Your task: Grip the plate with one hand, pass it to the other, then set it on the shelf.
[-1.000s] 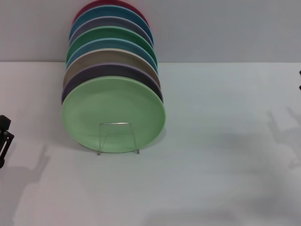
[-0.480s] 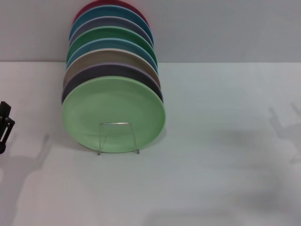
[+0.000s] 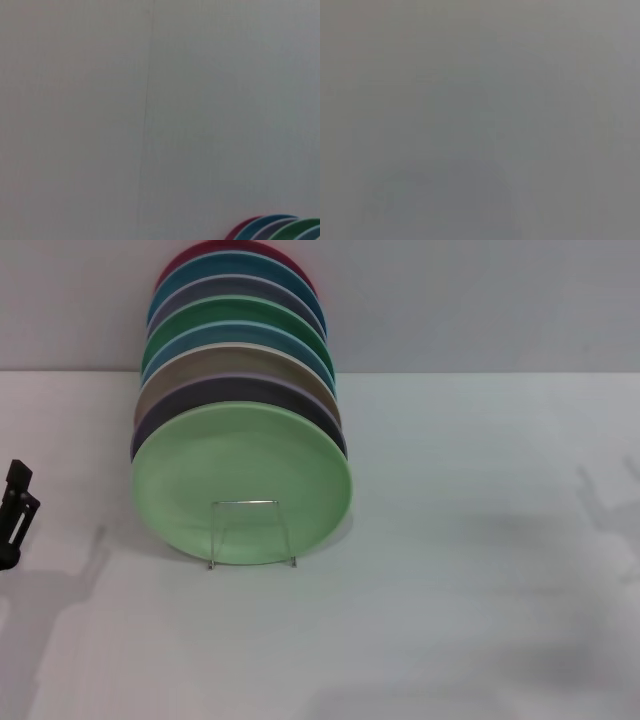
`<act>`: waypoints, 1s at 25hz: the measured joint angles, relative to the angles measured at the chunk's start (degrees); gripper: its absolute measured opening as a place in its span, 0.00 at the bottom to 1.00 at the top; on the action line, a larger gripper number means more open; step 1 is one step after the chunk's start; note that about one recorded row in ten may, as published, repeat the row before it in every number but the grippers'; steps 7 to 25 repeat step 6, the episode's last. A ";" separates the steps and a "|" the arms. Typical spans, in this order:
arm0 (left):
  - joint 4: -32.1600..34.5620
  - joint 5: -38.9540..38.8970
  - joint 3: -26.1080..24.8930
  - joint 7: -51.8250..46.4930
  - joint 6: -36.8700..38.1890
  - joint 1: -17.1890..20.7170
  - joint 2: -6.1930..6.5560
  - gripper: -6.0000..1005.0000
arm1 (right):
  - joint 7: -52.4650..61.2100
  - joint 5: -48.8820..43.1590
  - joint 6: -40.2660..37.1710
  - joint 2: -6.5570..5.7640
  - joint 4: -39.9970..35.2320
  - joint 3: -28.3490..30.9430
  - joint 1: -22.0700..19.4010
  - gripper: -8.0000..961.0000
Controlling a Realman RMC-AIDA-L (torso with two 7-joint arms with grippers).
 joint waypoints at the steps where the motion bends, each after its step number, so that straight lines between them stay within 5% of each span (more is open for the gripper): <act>1: 0.00 0.00 0.00 0.00 0.00 0.00 0.00 0.82 | 0.00 0.00 0.00 0.00 0.00 0.00 0.00 0.67; 25: 0.00 0.01 -0.09 -0.04 -0.81 -0.01 0.02 0.82 | -0.01 0.00 -0.46 0.18 0.10 2.58 -0.95 0.67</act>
